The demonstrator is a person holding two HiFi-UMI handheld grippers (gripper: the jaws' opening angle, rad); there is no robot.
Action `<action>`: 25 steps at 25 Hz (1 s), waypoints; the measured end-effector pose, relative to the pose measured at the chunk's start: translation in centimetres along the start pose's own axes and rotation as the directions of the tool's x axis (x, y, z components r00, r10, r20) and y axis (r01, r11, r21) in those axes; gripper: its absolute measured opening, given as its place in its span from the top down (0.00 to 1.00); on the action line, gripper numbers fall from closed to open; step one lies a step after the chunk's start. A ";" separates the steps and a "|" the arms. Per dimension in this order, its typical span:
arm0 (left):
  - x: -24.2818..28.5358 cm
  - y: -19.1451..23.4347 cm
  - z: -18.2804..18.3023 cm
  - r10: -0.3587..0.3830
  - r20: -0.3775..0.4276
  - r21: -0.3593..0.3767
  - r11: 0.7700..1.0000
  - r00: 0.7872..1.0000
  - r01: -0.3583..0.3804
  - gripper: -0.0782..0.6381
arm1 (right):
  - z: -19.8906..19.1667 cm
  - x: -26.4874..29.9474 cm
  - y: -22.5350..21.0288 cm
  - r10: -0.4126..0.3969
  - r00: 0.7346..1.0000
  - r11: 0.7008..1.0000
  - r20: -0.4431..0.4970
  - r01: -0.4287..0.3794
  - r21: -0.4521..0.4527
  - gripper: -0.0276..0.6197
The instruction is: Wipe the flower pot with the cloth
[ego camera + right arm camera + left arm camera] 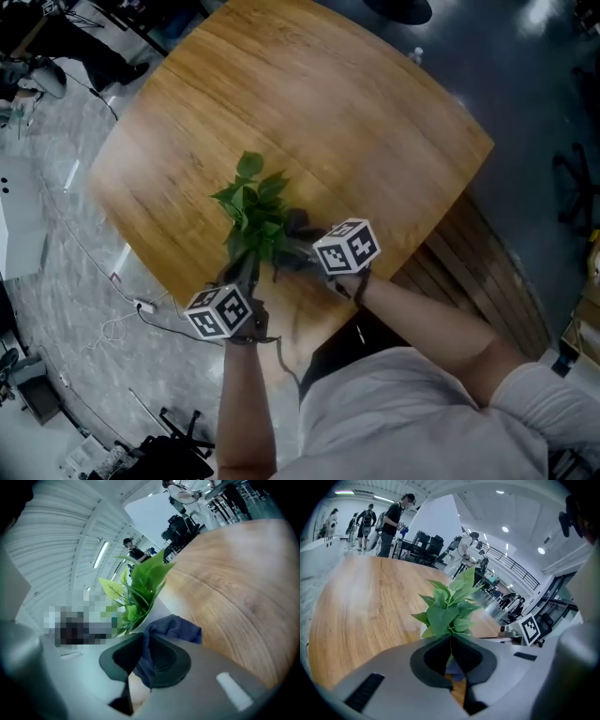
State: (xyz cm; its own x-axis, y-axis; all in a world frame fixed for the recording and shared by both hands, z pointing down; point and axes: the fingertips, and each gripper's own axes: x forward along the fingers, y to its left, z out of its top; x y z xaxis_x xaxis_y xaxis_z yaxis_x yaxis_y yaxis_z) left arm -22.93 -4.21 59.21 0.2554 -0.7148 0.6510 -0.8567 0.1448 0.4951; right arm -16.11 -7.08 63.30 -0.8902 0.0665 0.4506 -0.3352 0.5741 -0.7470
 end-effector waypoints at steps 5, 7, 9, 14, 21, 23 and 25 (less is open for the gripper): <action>-2.3 -2.6 0.4 -0.013 0.051 0.025 1.000 0.999 0.012 0.88 | 0.0 -2.2 2.1 -0.022 0.999 0.993 -0.032 0.018 -0.121 0.89; -3.3 -3.9 0.8 -0.022 0.086 0.040 0.999 0.996 0.018 0.88 | 0.4 -3.0 2.9 -0.025 0.999 0.985 -0.039 0.018 -0.169 0.89; -4.3 -5.1 1.1 -0.030 0.125 0.061 0.998 0.992 0.022 0.88 | 0.9 -3.8 4.0 -0.025 0.999 0.973 -0.035 0.016 -0.232 0.89; -8.1 -7.8 2.0 -0.042 0.213 0.112 0.994 0.976 0.018 0.88 | 2.2 -6.7 8.7 -0.006 1.000 0.911 -0.003 0.005 -0.412 0.89; -15.7 -14.0 4.7 -0.059 0.367 0.165 0.986 0.929 -0.003 0.88 | 6.0 -13.3 17.0 0.053 0.995 0.768 0.085 0.014 -0.640 0.89; -17.9 -15.5 5.6 -0.058 0.415 0.176 0.984 0.908 -0.017 0.88 | 6.9 -14.8 19.1 0.079 0.992 0.742 0.102 0.010 -0.671 0.89; -20.1 -16.9 6.4 -0.053 0.456 0.196 0.980 0.888 -0.043 0.88 | 7.7 -16.3 21.3 0.107 0.987 0.721 0.122 0.007 -0.693 0.89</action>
State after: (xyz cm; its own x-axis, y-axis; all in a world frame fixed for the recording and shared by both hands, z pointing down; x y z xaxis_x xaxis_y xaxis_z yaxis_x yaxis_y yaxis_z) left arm -16.42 3.31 34.05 0.0676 -0.9547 0.2897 -0.9381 0.0381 0.3443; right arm -11.08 -2.27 36.24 -0.9520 0.0277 0.3050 -0.0345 0.9798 -0.1968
